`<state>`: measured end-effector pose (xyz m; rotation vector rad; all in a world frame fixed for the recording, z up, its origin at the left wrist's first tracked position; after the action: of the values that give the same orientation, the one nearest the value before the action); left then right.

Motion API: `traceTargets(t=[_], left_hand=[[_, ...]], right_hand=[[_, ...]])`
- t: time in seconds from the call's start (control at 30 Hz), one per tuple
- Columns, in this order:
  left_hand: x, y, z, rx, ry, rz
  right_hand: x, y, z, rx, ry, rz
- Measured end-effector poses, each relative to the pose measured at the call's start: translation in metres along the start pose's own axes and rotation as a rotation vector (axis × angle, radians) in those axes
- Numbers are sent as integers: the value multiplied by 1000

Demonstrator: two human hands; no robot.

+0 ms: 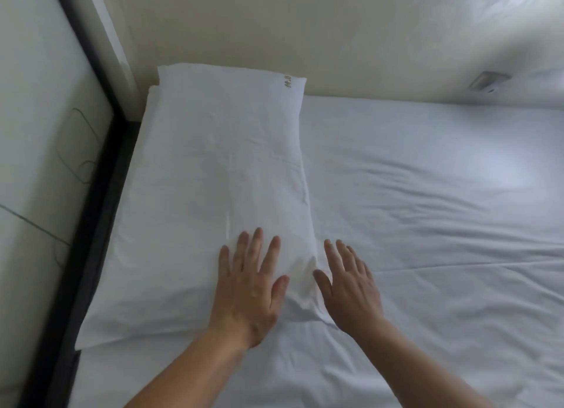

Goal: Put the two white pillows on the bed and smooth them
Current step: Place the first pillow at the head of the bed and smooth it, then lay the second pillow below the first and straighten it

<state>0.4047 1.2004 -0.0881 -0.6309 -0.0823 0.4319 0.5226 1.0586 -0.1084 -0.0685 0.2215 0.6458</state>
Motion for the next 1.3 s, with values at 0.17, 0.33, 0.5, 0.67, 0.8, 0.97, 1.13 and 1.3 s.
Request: traceTargets(t=[0.17,0.33,0.5,0.67,0.8,0.97,1.13,1.3], left_hand=[[-32,-111,-81,-187,110,-92],[-113,-235,-195,-155,369,-100],[-184,-328,-290,-116,560,1],[-206,-387,-369,-221,645,163],[-212,-379,-407,-159,610,255],[-209,-361,-408,-211,551,254],[-211,-374,-396,-438,508,171],[-248,-378,-340,-557,405,113]], right_hand=[[-81,-89,5,-78,-33,-123],[-197,-261,2,-157,25,-378],[-307,-421,-24,-148,101,-640],[-356,-511,-69,17,99,-958],[-353,-509,-113,-39,111,-967],[-349,-501,-124,-209,63,-984],[-361,-506,-126,23,-57,-938],[-364,-480,-73,80,-150,-678]])
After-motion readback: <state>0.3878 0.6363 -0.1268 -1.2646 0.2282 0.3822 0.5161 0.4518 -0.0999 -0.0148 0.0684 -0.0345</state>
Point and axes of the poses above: each hand's wrist, its own x-axis towards the middle knuckle, its own z-axis out of the back of the hand, y = z × x, the point moved 7 cm from there along x, towards the middle knuckle, and after that the axes turned 11 degrees about -x, right-handed, at the moved point
